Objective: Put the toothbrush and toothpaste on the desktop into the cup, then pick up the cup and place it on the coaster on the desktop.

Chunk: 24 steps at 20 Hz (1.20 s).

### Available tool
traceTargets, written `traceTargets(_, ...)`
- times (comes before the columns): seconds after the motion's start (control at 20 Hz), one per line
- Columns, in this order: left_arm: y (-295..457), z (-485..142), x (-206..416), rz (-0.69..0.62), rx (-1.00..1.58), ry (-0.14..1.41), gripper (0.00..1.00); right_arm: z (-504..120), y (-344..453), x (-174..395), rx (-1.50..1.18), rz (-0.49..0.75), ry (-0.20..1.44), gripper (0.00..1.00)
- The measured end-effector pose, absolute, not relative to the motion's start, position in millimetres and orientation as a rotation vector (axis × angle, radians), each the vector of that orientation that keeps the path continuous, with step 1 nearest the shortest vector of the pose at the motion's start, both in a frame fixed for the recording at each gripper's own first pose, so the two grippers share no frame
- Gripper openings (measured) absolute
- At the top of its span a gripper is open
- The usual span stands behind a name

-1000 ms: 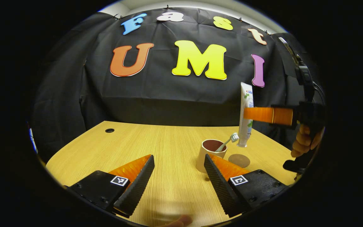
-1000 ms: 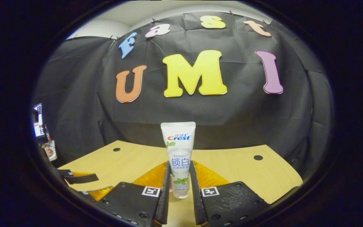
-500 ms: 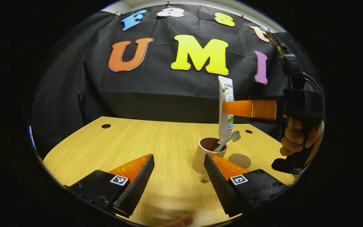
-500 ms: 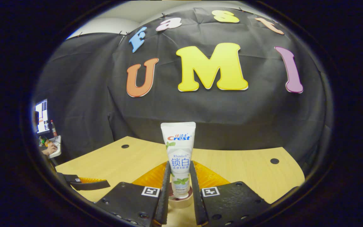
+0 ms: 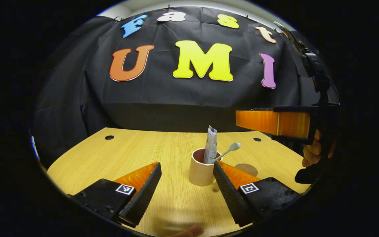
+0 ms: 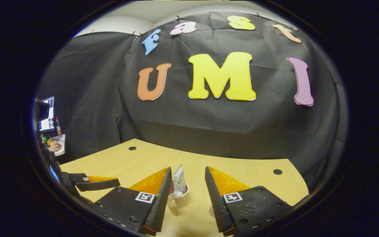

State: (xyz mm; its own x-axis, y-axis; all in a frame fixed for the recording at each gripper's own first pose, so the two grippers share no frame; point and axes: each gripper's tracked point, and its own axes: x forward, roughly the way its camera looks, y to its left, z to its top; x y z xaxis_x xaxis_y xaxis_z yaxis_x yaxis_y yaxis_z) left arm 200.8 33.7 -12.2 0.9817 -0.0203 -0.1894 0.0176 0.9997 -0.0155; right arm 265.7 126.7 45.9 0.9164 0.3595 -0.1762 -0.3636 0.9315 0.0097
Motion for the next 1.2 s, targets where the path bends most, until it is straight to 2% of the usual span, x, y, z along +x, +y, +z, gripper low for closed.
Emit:
traceTargets(0.15,30.0,-10.6,204.1,-0.007,-0.019,0.202,1.0,57.1,116.1,245.2,-0.018,0.375,0.145,0.78)
traceTargets(0.2,27.6,-9.8,205.9,-0.003,-0.027,0.21,1.0,61.2,111.4,239.6,-0.009,0.376,0.14,0.76)
traceTargets(0.25,26.4,-8.3,208.6,0.002,-0.035,0.215,1.0,62.6,105.3,235.2,-0.001,0.373,0.138,0.8)
traceTargets(0.35,21.8,-3.6,212.3,0.014,-0.054,0.221,1.0,65.4,90.6,224.4,0.014,0.368,0.131,0.8)
traceTargets(0.4,18.8,-2.1,214.5,0.015,-0.064,0.227,1.0,66.4,82.6,219.2,0.018,0.365,0.128,0.87)
traceTargets(0.75,4.6,3.8,236.2,0.028,-0.057,0.31,0.99,51.8,24.6,198.3,0.053,0.318,0.135,0.88)
traceTargets(0.8,1.0,2.4,238.7,0.022,-0.061,0.33,0.99,49.7,16.6,196.7,0.056,0.308,0.134,0.92)
traceTargets(1.2,-3.4,-22.7,234.3,0.071,-0.035,0.638,0.99,18.3,-38.4,173.3,0.074,0.262,0.153,0.94)
